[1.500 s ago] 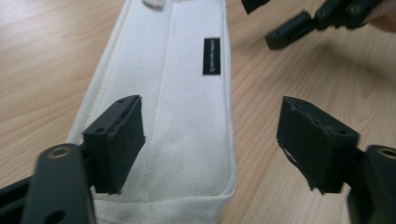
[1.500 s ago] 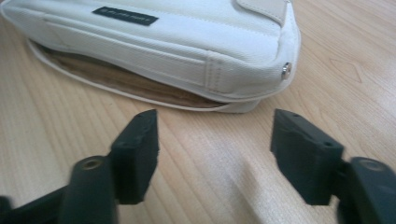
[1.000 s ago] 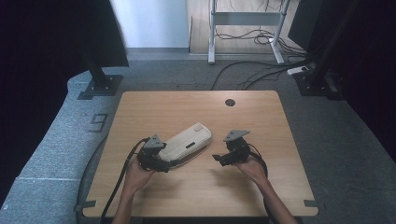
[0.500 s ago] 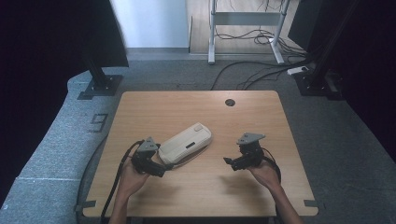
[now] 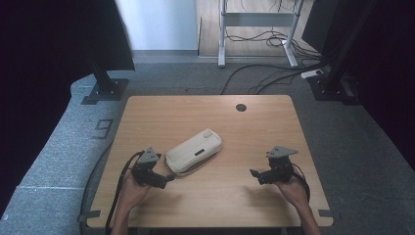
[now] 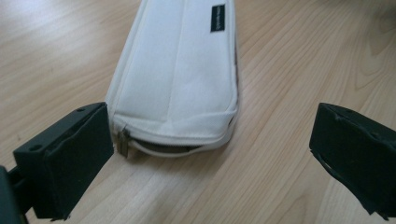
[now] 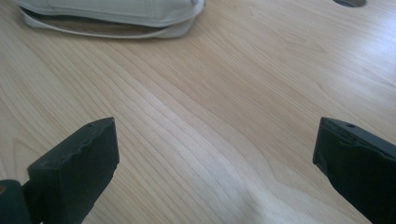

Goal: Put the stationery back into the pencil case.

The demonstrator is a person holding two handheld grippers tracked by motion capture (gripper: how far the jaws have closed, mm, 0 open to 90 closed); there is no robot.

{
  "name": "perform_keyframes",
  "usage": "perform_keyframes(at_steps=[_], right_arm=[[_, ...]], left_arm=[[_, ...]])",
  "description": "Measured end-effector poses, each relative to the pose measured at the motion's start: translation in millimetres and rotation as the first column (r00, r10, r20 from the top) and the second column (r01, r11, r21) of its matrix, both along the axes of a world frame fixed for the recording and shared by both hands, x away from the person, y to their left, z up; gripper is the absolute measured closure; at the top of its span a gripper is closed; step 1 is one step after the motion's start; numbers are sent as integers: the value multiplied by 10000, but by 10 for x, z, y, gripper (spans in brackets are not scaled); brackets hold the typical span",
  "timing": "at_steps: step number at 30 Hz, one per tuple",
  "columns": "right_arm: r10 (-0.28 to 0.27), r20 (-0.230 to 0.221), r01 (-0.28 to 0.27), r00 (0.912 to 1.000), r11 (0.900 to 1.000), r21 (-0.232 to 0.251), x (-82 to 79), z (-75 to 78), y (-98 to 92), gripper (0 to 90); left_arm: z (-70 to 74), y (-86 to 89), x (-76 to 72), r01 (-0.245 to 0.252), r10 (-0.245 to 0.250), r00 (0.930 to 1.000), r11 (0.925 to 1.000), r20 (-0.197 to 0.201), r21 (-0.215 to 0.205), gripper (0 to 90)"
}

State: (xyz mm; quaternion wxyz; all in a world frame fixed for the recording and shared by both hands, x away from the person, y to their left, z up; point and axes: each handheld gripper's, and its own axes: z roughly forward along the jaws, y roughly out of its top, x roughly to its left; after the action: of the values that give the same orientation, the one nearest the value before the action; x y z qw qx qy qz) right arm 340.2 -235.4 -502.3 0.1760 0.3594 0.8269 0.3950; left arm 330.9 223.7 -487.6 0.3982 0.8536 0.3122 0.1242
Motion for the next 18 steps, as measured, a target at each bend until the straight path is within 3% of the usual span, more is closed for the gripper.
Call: perform_keyframes(at_steps=[6, 18], right_arm=[[-429, 47, 430, 9991, 9990, -134, -71, -88, -108, 2], [-627, -479, 612, 9969, 9976, -315, -93, -411, -165, 0]], left_arm=[[-135, 53, 11, -250, 251, 9996, 9996, -146, 105, 0], [-487, 105, 56, -430, 480, 9959, 9969, -764, 660, 0]])
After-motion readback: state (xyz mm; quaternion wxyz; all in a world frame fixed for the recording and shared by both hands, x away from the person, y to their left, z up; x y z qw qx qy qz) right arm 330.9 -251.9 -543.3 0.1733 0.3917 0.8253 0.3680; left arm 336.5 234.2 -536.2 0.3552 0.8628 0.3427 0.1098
